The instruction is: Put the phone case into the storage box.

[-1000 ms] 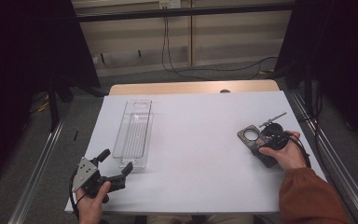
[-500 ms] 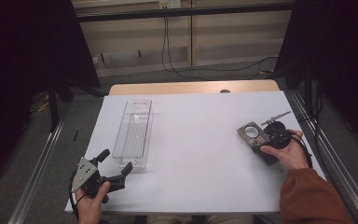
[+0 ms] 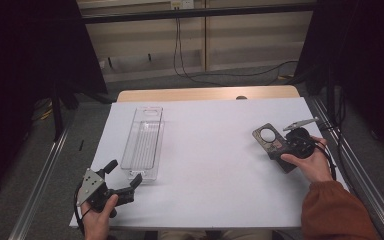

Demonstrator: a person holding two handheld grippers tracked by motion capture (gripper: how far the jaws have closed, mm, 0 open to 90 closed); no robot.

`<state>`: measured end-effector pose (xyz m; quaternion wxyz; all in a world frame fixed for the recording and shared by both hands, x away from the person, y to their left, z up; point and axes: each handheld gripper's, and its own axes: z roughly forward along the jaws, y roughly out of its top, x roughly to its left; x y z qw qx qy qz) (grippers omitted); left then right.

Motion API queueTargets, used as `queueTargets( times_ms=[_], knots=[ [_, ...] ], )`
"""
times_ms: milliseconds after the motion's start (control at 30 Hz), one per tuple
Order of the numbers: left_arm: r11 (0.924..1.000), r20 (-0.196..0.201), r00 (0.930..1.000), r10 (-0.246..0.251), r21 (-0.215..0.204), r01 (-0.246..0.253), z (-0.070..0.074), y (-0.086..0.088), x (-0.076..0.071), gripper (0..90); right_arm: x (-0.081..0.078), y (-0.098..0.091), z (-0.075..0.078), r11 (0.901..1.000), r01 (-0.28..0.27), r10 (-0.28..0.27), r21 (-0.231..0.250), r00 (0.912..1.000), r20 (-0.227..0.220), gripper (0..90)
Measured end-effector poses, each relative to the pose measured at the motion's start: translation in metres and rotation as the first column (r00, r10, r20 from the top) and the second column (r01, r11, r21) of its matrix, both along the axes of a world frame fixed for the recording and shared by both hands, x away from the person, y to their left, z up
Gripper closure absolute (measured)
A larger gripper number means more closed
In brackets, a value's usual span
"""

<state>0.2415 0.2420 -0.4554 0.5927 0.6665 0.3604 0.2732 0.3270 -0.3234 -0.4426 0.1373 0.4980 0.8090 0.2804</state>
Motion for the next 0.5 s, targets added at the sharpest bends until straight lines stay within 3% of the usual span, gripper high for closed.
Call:
queueTargets(
  times_ms=[100,233,333,500],
  knots=[
    [1.0,0.001,1.0,-0.001,0.001,0.001,0.0001,0.0001,0.0,2.4,-0.0004,0.0011,0.0021,0.9994,-0.029,0.028,0.02,0.9977,0.062,12.1],
    [1.0,-0.001,1.0,0.003,0.001,-0.003,0.0001,0.0001,-0.0002,2.4,-0.0019,0.0016,0.006,0.9983,-0.029,0.022,0.051,0.9912,0.13,12.1],
    [1.0,0.001,1.0,-0.003,-0.001,0.003,0.0001,0.0002,0.0,2.4,-0.0036,0.0009,0.0067,0.9974,-0.022,0.012,0.069,0.9899,0.141,12.1],
    [1.0,0.003,1.0,0.0,-0.009,0.001,0.0008,0.0004,0.0,2.4,-0.0027,-0.0011,0.0052,0.997,-0.019,0.003,0.075,0.9796,0.201,12.1]
  ],
)
